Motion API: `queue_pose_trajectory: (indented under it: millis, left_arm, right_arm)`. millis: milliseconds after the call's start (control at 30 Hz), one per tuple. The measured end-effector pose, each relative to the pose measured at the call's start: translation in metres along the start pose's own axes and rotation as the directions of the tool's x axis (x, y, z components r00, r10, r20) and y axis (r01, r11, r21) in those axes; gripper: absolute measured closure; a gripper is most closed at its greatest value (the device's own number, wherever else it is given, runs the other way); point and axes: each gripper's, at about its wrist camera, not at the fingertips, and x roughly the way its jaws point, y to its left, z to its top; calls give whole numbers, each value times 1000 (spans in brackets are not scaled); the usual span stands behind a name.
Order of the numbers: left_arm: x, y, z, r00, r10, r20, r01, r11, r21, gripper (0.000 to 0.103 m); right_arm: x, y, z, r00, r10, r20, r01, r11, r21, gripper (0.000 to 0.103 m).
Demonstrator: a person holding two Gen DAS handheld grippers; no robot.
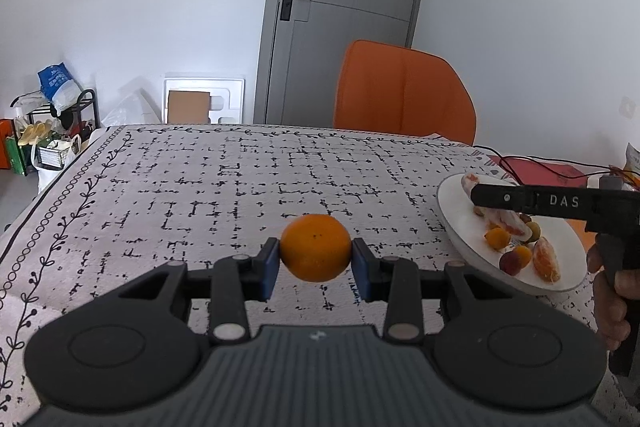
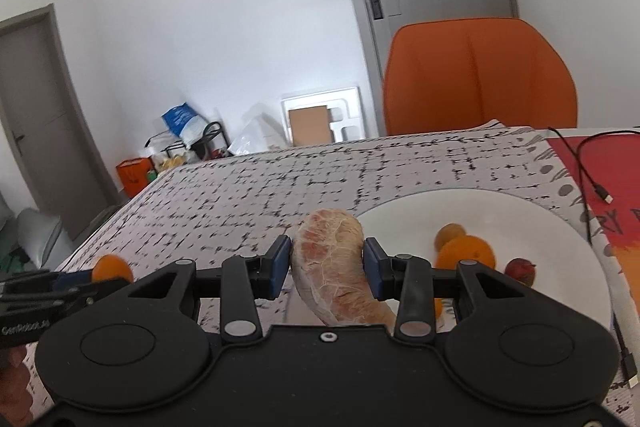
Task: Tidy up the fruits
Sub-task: 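Carry the orange and pomelo segment over the white plate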
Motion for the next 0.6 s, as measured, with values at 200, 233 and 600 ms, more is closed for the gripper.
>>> queue_pose_trajectory:
  millis: [200,233,600]
  left_arm:
    - [3,-11,5,1000,-17,8,16,1000,18,66]
    - [4,-13,6,1000,-21,10,21,1000,22,66]
    - [12,-47,11,997,-81,9,80,994,77,66]
  right_arm:
    - [-15,-8,1,999,-29,41,28,1000,7,59]
    - [-18,-10,1,999,-33,43,32,999,13,59]
    - [-61,-37,-11,994,-79,78,73,995,74,57]
